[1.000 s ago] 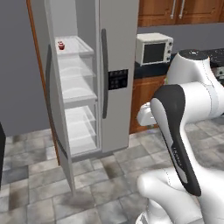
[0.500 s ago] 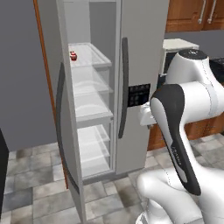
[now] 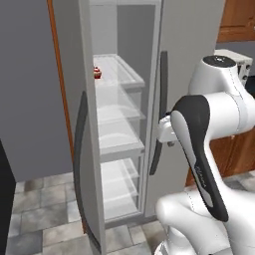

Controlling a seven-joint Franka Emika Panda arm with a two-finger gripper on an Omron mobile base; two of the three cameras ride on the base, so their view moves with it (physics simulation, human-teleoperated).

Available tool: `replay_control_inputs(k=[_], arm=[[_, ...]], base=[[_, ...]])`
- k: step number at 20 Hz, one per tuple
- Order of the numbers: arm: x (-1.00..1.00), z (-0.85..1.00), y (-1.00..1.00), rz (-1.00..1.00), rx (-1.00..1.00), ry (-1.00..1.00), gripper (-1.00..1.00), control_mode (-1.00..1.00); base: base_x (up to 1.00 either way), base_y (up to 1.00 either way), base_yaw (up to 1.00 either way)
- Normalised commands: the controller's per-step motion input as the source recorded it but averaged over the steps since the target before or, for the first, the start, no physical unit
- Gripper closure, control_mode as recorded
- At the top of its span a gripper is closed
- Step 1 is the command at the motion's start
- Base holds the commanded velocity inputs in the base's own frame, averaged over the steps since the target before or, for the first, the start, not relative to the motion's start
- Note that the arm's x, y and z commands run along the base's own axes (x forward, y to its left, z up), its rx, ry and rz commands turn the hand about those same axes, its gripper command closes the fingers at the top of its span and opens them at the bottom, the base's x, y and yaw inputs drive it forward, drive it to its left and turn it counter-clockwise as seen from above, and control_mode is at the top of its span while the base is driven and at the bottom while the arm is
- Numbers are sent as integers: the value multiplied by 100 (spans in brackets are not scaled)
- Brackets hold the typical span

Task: Take the cupcakes from the fridge and place them on the empty tray on the dining counter.

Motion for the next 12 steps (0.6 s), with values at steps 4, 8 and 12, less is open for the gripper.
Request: replay_control_inputs(k=[4, 8, 12], arm=[[0, 0, 0, 0, 0, 0, -100, 100], [0, 0, 0, 0, 0, 0, -100, 100], [0, 0, 0, 0, 0, 0, -100, 100]], base=[[70, 0, 12], [73, 0, 12], [61, 0, 13]])
